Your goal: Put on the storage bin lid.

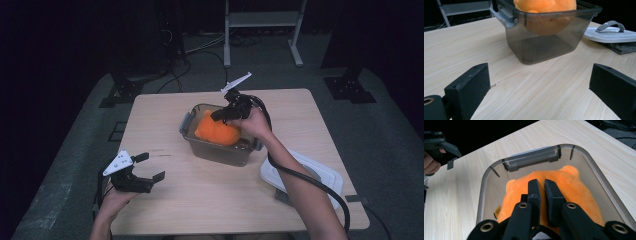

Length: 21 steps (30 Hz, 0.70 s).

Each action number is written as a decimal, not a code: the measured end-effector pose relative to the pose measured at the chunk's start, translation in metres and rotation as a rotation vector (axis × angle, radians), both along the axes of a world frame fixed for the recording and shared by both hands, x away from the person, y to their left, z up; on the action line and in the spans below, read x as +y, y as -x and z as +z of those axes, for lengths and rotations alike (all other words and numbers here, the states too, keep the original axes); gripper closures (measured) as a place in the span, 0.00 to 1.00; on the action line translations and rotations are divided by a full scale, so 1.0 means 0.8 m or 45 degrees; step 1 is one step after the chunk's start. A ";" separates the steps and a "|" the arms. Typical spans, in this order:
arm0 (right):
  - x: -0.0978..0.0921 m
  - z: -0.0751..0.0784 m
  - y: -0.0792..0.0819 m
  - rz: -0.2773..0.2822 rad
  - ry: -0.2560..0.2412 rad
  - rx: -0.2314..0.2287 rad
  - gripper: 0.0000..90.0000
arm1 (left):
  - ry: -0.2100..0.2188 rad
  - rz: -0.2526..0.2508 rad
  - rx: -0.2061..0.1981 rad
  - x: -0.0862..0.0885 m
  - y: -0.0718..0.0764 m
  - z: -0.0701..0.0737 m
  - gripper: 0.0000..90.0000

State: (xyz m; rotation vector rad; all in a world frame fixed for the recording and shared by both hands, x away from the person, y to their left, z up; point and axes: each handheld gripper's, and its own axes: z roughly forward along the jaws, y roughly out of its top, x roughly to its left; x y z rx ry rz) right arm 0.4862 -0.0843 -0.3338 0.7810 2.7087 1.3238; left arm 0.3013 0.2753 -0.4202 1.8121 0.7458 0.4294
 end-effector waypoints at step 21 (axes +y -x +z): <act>0.012 -0.013 0.001 0.017 0.049 0.039 0.91 | -0.001 0.000 0.000 0.001 0.000 0.000 0.03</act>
